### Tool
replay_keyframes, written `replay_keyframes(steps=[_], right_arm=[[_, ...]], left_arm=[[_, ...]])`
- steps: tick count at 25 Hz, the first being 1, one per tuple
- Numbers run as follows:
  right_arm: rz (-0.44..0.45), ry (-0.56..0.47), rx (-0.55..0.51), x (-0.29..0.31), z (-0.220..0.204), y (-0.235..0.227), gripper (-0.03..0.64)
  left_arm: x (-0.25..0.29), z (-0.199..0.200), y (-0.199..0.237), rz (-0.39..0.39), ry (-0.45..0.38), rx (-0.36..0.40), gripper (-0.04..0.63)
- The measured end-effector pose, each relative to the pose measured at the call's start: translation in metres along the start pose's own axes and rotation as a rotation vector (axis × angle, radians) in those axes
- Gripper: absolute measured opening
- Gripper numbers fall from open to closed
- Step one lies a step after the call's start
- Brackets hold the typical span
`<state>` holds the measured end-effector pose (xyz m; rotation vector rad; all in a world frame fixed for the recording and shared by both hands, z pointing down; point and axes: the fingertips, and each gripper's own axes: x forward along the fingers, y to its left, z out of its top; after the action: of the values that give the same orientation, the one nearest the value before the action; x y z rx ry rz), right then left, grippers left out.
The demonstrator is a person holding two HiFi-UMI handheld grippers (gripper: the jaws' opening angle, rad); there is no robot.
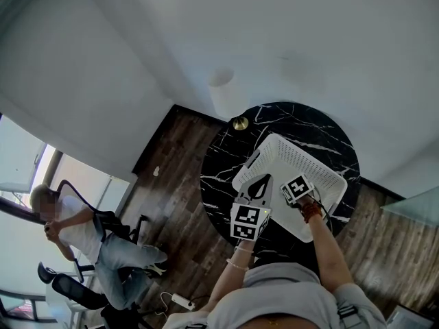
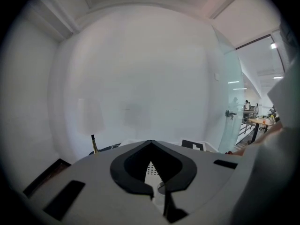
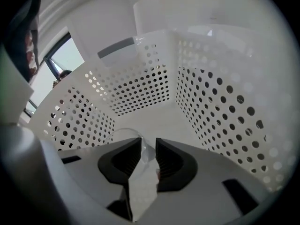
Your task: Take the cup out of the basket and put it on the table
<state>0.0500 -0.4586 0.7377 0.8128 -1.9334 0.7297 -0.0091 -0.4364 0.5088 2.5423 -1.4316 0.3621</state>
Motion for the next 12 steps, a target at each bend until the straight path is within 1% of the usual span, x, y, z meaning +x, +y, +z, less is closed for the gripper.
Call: replay_keyframes(steps=[12], right_arm=[[-0.028, -0.008, 0.006, -0.0039, -0.002, -0.001, 0.089]], left_arm=[[0.0008, -0.0016, -0.0021, -0.014, 0.005, 0.0, 0.005]])
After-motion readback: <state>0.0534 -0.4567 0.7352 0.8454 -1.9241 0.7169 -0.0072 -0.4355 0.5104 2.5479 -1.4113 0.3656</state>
